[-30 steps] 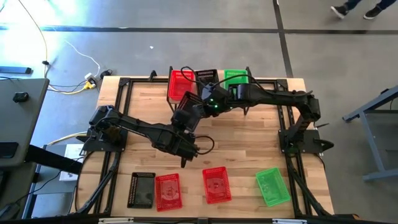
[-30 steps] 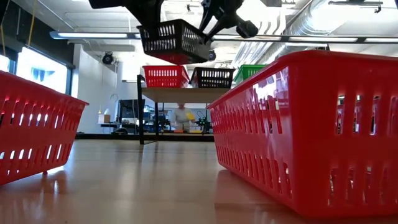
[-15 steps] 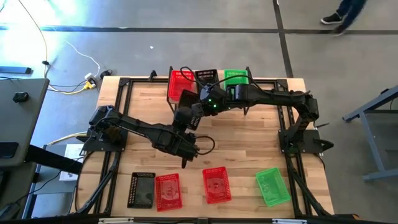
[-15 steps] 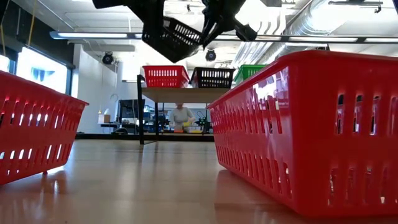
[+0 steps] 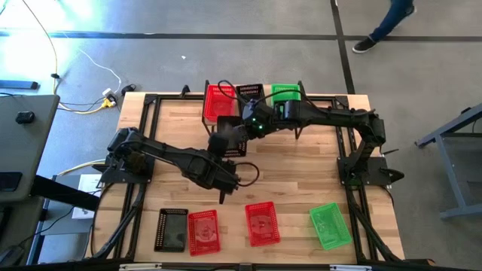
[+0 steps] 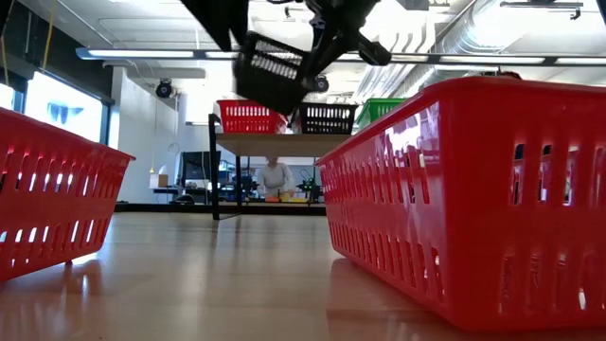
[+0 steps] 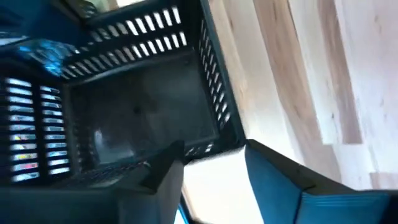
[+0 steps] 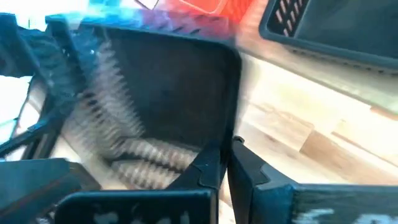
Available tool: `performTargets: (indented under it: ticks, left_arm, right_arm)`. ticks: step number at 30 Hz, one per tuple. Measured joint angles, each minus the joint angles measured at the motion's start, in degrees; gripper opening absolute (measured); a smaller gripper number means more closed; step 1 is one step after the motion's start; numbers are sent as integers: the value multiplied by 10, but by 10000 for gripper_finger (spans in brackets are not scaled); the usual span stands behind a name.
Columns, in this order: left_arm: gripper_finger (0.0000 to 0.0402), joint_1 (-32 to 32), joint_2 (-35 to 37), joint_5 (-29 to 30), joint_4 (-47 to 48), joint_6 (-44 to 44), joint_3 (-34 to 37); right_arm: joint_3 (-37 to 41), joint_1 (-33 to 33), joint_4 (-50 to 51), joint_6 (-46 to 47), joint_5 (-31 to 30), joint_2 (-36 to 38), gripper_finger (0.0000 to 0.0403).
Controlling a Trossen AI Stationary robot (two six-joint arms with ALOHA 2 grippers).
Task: Stack baskets on shelf by color
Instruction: Stack the top black bin on the black bin on the shelf
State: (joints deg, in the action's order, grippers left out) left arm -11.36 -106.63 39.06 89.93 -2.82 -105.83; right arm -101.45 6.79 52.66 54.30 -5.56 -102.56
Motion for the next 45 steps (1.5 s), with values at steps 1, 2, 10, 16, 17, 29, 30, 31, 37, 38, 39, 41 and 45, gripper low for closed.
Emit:
performTargets:
  ticks: [1, 2, 10, 16, 17, 29, 30, 31, 37, 38, 39, 41, 45]
  left_arm:
    - [173, 0, 0, -3, 0, 3, -9]
    - [181, 0, 0, -7, 0, 5, -18]
    - [216, 0, 5, -12, 1, 6, -92]
    - [212, 4, 25, -9, 1, 0, -112]
    - [211, 7, 32, -8, 1, -2, -112]
    - [207, 89, 95, 6, 1, 4, -112]
    - [207, 100, 100, 6, 1, 1, -112]
    - [207, 112, 105, 6, 1, -3, -112]
    - [207, 188, 125, 2, 1, -33, -112]
    - [207, 201, 129, 0, 1, -37, -112]
    - [207, 216, 131, -3, 1, -41, -112]
    - [207, 242, 134, -13, 0, -52, -112]
    - [207, 294, 134, -31, -1, -58, -112]
  right_arm:
    - [0, 2, 3, -9, 0, 0, 0]
    - [0, 3, 7, -13, 0, 0, 0]
    - [0, 3, 31, -43, -4, 19, 1]
    - [0, 9, 46, -57, -9, 47, 1]
    - [0, 11, 48, -60, -6, 51, 1]
    - [0, 92, 30, -96, 43, 118, 0]
    - [0, 103, 25, -96, 55, 123, 0]
    - [0, 114, 14, -96, 63, 127, 0]
    - [-12, 180, -33, -112, 106, 139, 0]
    - [-19, 191, -33, -120, 107, 139, 0]
    - [-27, 201, -33, -127, 107, 139, 0]
    - [-44, 223, -31, -143, 108, 137, 0]
    - [-79, 268, -17, -171, 117, 134, 0]
